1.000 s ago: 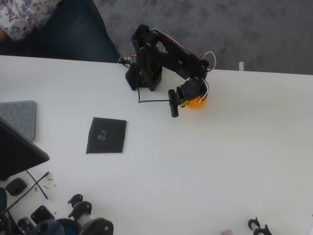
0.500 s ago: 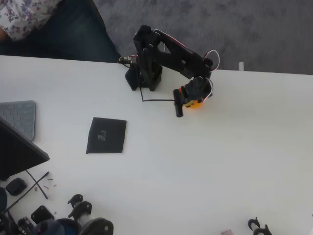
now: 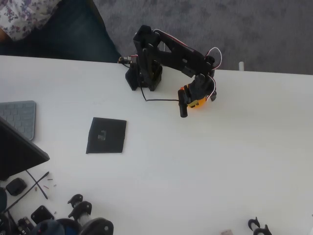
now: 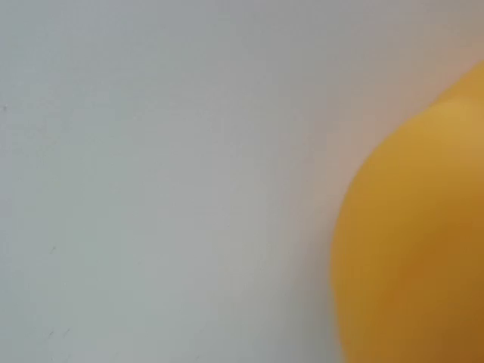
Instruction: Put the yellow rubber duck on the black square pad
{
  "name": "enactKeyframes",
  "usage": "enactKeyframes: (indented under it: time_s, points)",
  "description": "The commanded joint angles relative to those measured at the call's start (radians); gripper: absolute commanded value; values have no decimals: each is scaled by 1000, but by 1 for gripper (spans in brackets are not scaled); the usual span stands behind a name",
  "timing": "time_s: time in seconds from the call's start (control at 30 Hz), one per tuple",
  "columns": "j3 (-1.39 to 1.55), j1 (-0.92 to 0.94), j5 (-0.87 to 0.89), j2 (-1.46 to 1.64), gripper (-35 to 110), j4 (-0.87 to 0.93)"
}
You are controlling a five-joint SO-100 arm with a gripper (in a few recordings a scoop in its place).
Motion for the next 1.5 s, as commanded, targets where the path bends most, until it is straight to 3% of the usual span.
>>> enactKeyframes:
  time_s: [0.0, 0.2, 0.43, 0.83, 1.07, 1.47]
  points:
    - [-31, -17, -18, 23, 34, 92]
    - [-46, -26, -21, 129, 34, 307]
    - [-25, -26, -20, 350, 34, 387]
    - [8, -34, -21, 193, 34, 377]
    - [-6, -186, -6, 150, 34, 379]
    - [8, -184, -8, 149, 34, 357]
